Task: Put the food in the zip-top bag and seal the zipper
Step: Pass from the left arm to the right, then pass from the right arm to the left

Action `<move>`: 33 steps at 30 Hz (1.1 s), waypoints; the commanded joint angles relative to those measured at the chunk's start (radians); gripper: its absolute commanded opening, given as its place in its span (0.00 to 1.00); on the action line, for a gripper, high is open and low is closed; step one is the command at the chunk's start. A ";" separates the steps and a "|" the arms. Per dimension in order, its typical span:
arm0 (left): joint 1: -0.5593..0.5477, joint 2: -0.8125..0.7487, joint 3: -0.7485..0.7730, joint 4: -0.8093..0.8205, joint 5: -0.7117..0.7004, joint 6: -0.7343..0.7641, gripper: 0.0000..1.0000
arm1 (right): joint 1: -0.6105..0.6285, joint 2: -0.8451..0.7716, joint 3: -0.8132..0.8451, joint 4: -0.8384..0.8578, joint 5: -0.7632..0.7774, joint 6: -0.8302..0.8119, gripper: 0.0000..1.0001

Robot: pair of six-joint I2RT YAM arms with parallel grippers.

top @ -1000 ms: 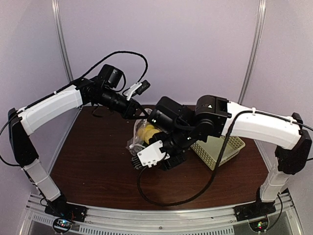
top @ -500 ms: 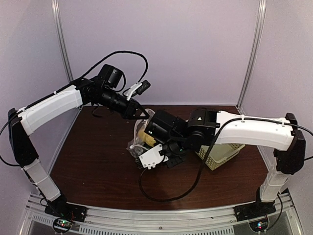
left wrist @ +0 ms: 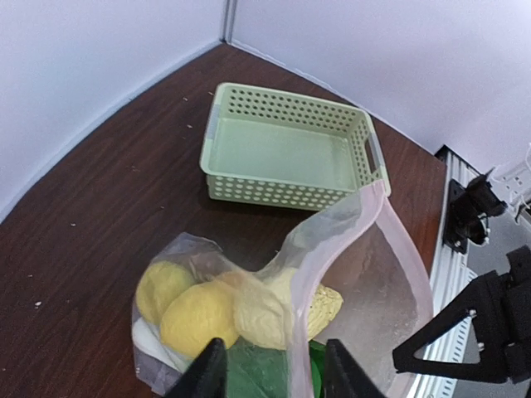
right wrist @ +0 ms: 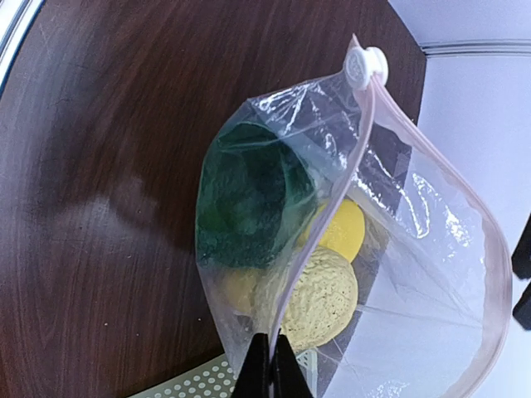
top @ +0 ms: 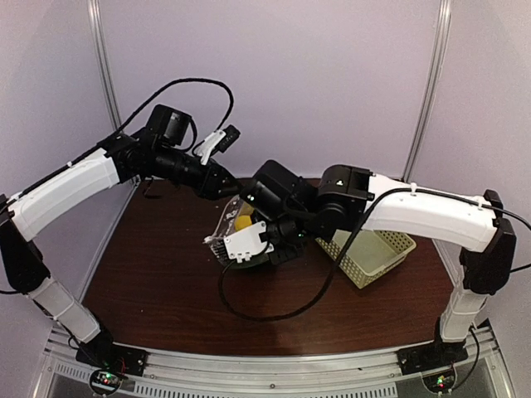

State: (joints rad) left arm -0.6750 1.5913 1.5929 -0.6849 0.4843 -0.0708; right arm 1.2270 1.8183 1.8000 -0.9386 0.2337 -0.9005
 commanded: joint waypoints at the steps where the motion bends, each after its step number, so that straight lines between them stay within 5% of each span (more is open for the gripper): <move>1: 0.005 -0.228 -0.164 0.205 -0.222 -0.068 0.54 | -0.042 -0.056 0.066 -0.014 -0.044 0.052 0.00; 7: 0.000 -0.668 -0.664 0.580 -0.279 -0.325 0.59 | -0.095 -0.074 0.054 -0.005 -0.114 0.122 0.00; 14: -0.031 -0.968 -1.040 0.794 -0.234 -0.397 0.54 | -0.120 -0.082 0.119 0.005 -0.128 0.158 0.00; 33: -0.054 -0.652 -1.015 1.011 -0.277 -0.310 0.58 | -0.126 -0.064 0.184 0.003 -0.133 0.209 0.00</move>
State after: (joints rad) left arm -0.7238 0.8978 0.5407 0.2226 0.2138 -0.4156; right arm 1.1053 1.7725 1.9362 -0.9348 0.1150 -0.7113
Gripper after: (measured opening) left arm 0.595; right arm 0.003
